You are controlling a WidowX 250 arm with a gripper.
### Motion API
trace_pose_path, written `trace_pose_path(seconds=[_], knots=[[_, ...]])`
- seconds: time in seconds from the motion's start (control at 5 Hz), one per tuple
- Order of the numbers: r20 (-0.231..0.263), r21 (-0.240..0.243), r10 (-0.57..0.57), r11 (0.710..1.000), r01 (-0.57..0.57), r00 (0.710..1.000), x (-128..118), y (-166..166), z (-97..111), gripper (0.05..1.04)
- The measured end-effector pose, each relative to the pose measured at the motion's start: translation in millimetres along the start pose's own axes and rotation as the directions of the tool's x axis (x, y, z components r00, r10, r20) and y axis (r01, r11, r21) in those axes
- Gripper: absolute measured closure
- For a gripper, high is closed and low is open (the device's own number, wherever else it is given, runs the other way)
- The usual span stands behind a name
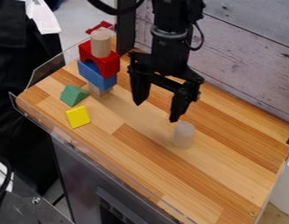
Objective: Put the cylinder on top of the red arch
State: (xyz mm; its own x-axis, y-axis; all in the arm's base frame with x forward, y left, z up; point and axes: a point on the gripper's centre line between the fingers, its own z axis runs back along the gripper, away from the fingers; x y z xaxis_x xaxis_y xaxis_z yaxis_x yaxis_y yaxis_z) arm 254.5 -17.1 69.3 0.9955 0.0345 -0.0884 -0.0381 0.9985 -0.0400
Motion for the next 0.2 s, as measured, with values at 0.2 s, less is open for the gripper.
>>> trace_pose_path(seconds=[0.2], knots=[[-0.001,0.007,-0.002,1.0,0.002,1.0,0.8,0.7,-1.3,0.085]])
